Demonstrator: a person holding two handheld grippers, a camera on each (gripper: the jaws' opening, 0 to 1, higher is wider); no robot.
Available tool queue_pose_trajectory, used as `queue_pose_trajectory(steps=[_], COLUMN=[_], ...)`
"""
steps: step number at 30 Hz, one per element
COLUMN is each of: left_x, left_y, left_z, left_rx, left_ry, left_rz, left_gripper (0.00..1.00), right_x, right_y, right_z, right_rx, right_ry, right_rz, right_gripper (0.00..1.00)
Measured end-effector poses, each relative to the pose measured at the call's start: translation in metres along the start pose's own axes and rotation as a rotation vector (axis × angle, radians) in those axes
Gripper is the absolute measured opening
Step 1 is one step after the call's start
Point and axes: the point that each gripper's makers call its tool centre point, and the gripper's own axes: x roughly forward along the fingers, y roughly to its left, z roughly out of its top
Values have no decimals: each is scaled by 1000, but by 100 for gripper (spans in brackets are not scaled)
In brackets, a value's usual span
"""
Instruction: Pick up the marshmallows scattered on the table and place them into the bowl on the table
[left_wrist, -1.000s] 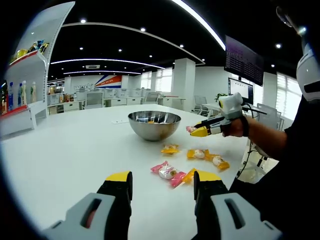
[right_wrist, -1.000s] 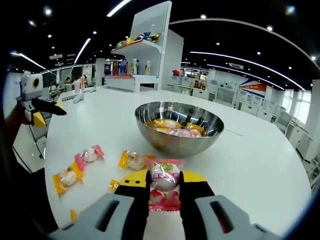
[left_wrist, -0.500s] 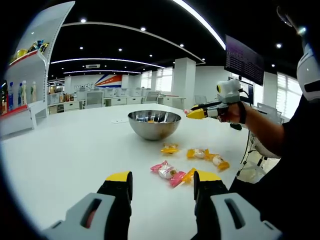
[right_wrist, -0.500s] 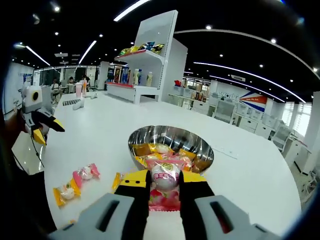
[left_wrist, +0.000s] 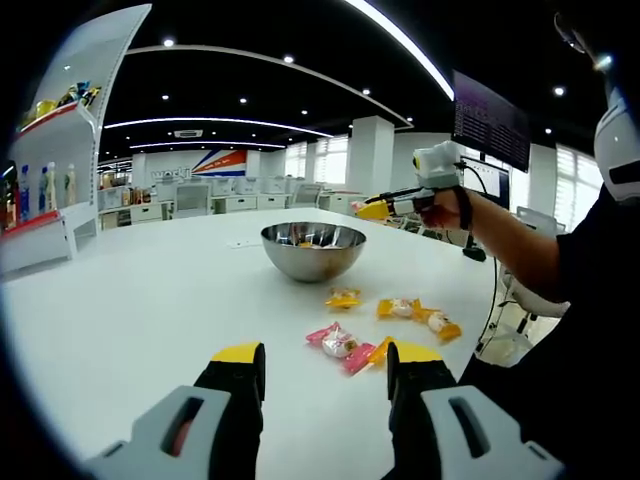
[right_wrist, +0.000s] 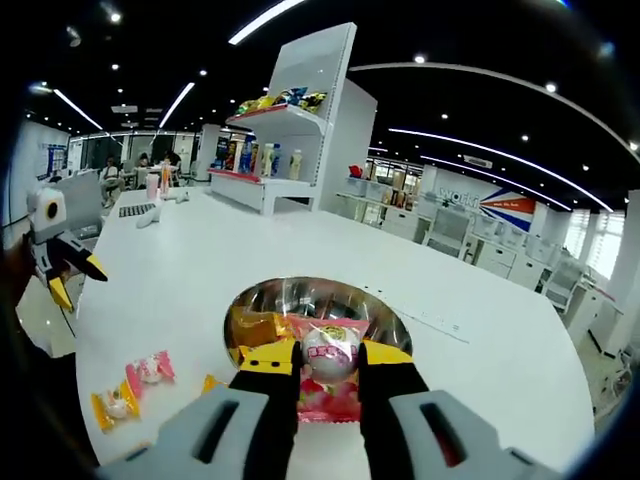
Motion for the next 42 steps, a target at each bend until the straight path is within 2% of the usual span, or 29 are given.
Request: queue_pose_trajectory(steps=[18, 35, 42], left_x=[-2, 1, 1], left_y=[2, 3, 3], left_z=[-2, -5, -6], left_rx=[-2, -8, -10], left_ry=[8, 17, 19], left_rz=[8, 5, 4], left_gripper=[50, 49, 49], right_x=[33, 37, 32], right_y=[-18, -16, -17], right_z=[-4, 3, 13], right_rx=[10, 16, 45], right_ry=[43, 28, -15], right_rz=[-4, -4, -6], right_gripper=[24, 24, 31])
